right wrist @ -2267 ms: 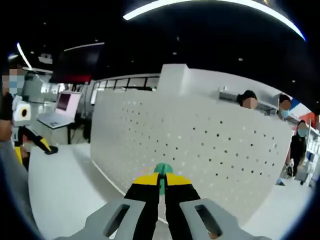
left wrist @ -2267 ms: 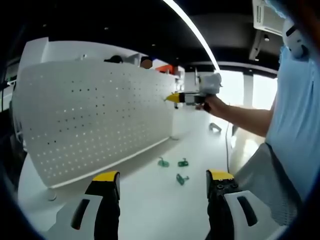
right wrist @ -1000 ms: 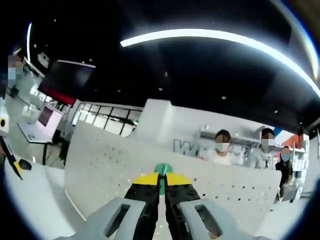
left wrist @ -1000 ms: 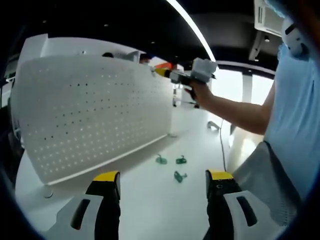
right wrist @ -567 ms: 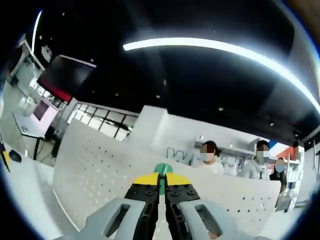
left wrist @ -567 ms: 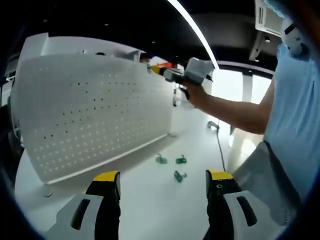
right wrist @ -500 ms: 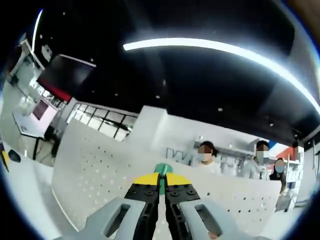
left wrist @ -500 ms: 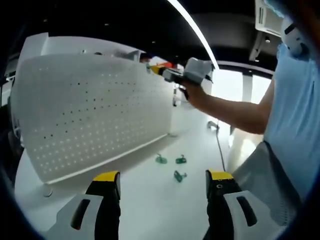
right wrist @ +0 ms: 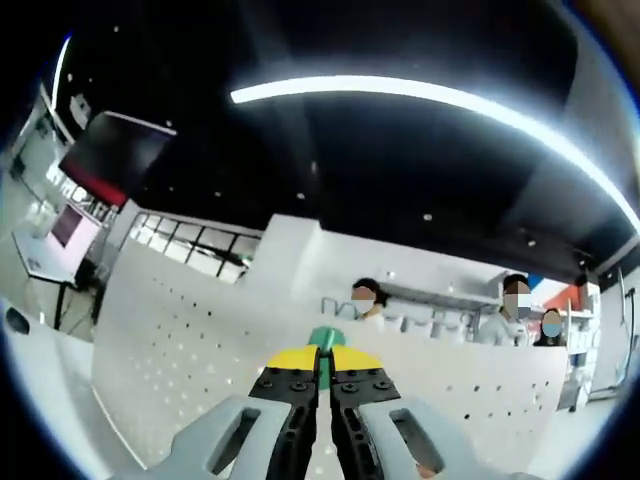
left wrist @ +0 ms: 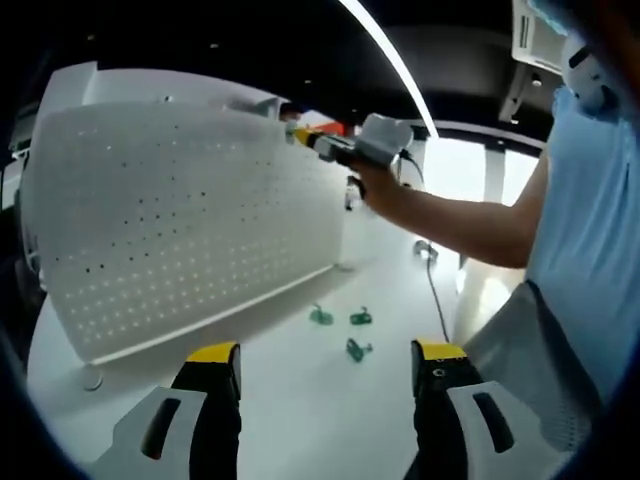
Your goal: Insert the hook assembly into the mounting plate slot until the hook locks in place.
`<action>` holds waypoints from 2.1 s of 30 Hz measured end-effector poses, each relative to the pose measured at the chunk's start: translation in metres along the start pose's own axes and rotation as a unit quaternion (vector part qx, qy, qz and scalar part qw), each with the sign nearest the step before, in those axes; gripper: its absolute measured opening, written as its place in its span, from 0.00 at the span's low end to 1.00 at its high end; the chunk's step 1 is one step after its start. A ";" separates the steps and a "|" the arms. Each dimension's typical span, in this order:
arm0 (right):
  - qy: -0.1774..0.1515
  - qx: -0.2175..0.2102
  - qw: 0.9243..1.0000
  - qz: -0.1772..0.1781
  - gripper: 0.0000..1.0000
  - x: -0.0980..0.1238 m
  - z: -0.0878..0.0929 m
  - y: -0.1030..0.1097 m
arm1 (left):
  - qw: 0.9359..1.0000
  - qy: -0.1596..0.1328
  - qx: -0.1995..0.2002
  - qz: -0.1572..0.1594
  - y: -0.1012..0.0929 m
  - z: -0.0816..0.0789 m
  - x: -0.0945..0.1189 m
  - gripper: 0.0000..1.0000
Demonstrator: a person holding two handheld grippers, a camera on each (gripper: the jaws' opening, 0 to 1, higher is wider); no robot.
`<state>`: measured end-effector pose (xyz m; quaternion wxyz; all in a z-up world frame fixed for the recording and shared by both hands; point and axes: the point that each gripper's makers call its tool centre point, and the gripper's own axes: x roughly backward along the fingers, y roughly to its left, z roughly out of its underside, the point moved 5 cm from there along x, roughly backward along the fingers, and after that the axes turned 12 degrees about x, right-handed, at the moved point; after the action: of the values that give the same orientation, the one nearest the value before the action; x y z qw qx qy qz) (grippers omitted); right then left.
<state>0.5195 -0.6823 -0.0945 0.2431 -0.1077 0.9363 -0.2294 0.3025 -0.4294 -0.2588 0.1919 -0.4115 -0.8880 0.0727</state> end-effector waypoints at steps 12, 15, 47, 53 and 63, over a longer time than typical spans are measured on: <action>0.010 -0.007 1.000 0.020 0.01 -0.005 0.009 0.005 | 1.000 0.002 0.003 0.000 0.000 0.001 0.000 0.71; 0.012 -0.006 1.000 0.022 0.01 -0.006 0.011 0.006 | 1.000 0.001 0.004 0.001 0.000 0.001 0.000 0.71; 0.015 -0.007 0.999 0.042 0.00 -0.009 0.021 0.009 | 1.000 0.010 0.008 0.008 0.001 0.004 -0.001 0.70; 0.023 -0.007 0.999 0.043 0.00 -0.010 0.024 0.010 | 1.000 0.011 0.008 0.008 0.001 0.005 -0.001 0.70; 0.026 -0.007 0.999 0.043 0.01 -0.011 0.025 0.011 | 1.000 0.011 0.008 0.008 0.001 0.005 -0.001 0.70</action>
<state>0.5404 -0.6785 -0.1152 0.2272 -0.0624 0.9477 -0.2152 0.3019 -0.4288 -0.2637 0.2041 -0.4175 -0.8821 0.0773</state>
